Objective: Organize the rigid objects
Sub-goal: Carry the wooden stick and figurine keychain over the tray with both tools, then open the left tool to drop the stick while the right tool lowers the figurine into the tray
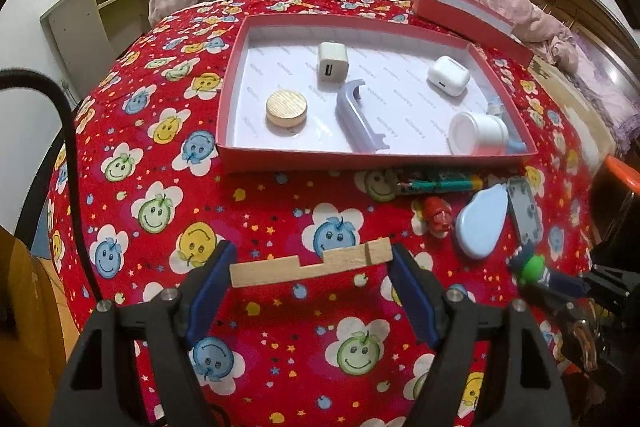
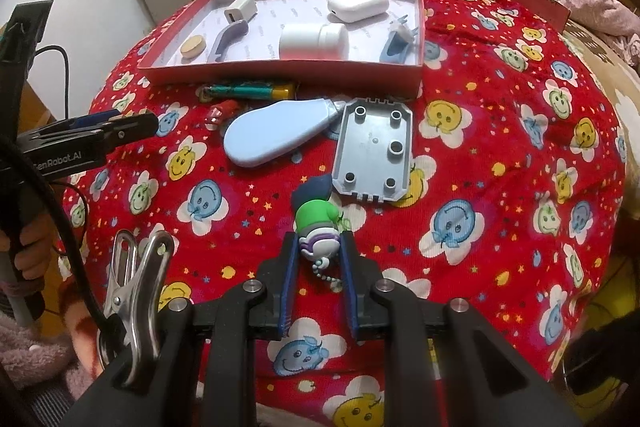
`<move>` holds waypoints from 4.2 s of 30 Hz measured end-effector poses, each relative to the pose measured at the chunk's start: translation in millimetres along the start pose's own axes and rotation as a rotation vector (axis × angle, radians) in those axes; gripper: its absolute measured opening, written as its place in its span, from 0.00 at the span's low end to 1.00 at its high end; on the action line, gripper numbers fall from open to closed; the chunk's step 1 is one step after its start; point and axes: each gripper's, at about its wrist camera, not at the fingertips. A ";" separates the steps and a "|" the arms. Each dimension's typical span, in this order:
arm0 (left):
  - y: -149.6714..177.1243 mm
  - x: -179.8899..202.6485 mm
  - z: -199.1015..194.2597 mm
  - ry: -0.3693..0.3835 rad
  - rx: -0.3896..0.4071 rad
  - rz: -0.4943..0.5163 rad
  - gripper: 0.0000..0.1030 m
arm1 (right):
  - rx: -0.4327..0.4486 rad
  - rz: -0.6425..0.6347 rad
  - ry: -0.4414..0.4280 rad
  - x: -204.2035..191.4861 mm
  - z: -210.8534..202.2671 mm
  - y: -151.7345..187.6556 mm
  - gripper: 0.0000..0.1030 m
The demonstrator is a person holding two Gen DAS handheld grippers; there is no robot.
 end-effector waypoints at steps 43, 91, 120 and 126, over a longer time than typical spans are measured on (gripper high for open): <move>-28.2 -4.1 -13.8 0.044 0.064 0.032 0.78 | 0.023 -0.045 -0.053 -13.2 -15.2 -26.3 0.20; -130.2 -3.0 40.4 -0.018 0.056 -0.032 0.79 | 0.142 -0.135 0.017 -23.9 -38.5 -122.3 0.21; -136.4 -6.9 44.2 0.006 0.046 -0.061 0.80 | 0.065 -0.102 0.002 -13.8 13.0 -214.5 0.20; -136.4 -7.2 44.3 0.005 0.045 -0.060 0.80 | 0.062 -0.076 0.002 -9.4 20.5 -222.5 0.21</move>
Point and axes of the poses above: each gripper's, at about its wrist camera, not at the fingertips, and z roughly the way its jaws point, x to its right, y to its underside, and after that the axes turned 12 degrees about -x, right-handed
